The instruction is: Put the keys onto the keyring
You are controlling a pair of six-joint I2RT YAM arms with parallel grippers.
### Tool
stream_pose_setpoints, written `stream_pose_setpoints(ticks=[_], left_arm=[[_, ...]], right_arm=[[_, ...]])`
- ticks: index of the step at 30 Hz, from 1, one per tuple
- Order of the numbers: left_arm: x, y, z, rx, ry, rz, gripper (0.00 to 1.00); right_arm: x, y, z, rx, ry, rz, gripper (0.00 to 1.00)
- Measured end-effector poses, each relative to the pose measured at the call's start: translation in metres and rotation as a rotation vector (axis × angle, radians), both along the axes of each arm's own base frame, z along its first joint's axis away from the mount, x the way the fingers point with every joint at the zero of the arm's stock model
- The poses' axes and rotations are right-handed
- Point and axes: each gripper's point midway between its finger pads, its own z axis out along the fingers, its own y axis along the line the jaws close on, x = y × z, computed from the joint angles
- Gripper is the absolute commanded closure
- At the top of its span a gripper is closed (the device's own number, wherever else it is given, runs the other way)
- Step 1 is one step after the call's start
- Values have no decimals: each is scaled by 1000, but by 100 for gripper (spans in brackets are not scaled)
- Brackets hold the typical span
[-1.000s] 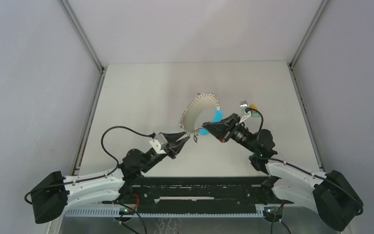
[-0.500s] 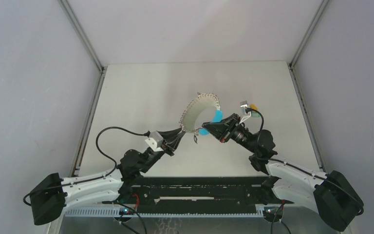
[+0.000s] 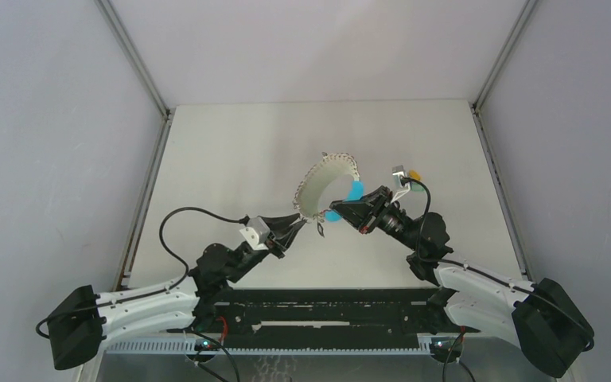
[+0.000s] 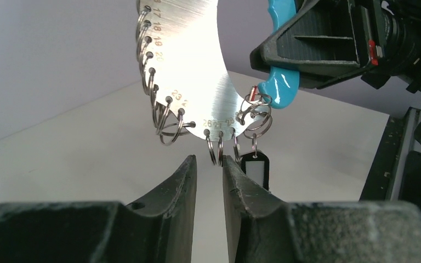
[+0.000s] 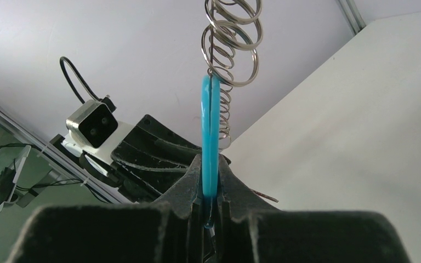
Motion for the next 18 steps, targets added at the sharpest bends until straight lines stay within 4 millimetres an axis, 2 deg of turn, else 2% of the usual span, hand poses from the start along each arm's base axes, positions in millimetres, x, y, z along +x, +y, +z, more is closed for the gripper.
stream_pose_setpoints(ticks=[3, 13, 18], left_arm=[[-1, -3, -5, 35, 7, -14, 72], [0, -4, -5, 57, 7, -14, 73], [0, -5, -1, 52, 2, -16, 79]], right_arm=[[0, 0, 0, 0, -1, 1, 100], [-1, 1, 0, -1, -1, 5, 100], [-2, 2, -1, -4, 0, 11, 100]])
